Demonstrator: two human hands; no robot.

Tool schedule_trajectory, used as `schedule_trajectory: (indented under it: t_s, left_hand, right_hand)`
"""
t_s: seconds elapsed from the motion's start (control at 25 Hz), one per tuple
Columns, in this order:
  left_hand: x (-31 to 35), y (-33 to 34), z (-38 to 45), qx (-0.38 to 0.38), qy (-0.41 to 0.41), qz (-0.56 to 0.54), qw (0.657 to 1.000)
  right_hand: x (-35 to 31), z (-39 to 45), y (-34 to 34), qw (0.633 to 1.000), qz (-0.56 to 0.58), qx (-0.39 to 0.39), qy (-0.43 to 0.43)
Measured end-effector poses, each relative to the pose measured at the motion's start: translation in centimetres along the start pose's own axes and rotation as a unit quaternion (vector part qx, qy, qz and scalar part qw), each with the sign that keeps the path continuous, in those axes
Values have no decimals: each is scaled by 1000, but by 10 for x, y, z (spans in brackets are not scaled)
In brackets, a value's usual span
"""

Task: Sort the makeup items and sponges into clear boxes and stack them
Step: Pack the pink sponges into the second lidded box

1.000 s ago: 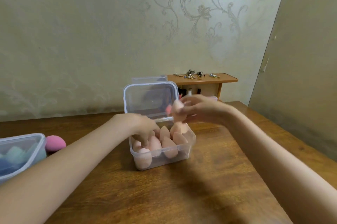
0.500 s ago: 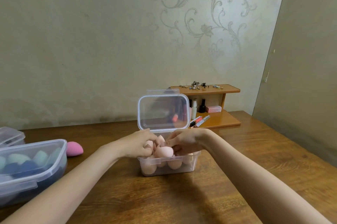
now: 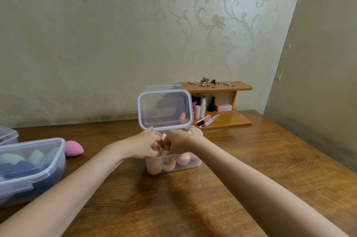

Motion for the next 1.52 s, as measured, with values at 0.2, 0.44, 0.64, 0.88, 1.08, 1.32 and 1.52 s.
schedule_trajectory:
  t_s: [0.2,0.44,0.64,0.88,1.08,1.32,1.52]
  left_hand:
    - [-4,0,-3,-9,-9,9,1000]
    - [-4,-1,-10,-18,-10,9,1000]
    - [-6,1,-17,-17,-1,10,1000]
    - [-10,1,-25,10,-11,-49,999]
    - [-3,-11,-32,86,34,-127,988]
    - [11,1,-23,-6,60,-135,989]
    - [0,3,-19,6,43,-105,993]
  right_hand:
    - [15,-6,-15,983,144,-116,-1]
    - [86,-13,-50,935,282,176,120]
    - [97,4,11,950,177,182,183]
    - [96,-1,-26,873,335,286,211]
    - [65,-43,-63,852,524,-9,-19]
    - [49,-23,-40,854,443,-273,-18]
    - [43,-6,-30,868,387,-305,54]
Point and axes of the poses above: each hand's wrist, its own z-axis towards the middle knuckle, its own y-axis out of the palm, x = y × z, the point moved 2 cm from there along z, towards the middle knuckle, and after that the axes turned 5 degrees about -y, right-handed, at the moved point
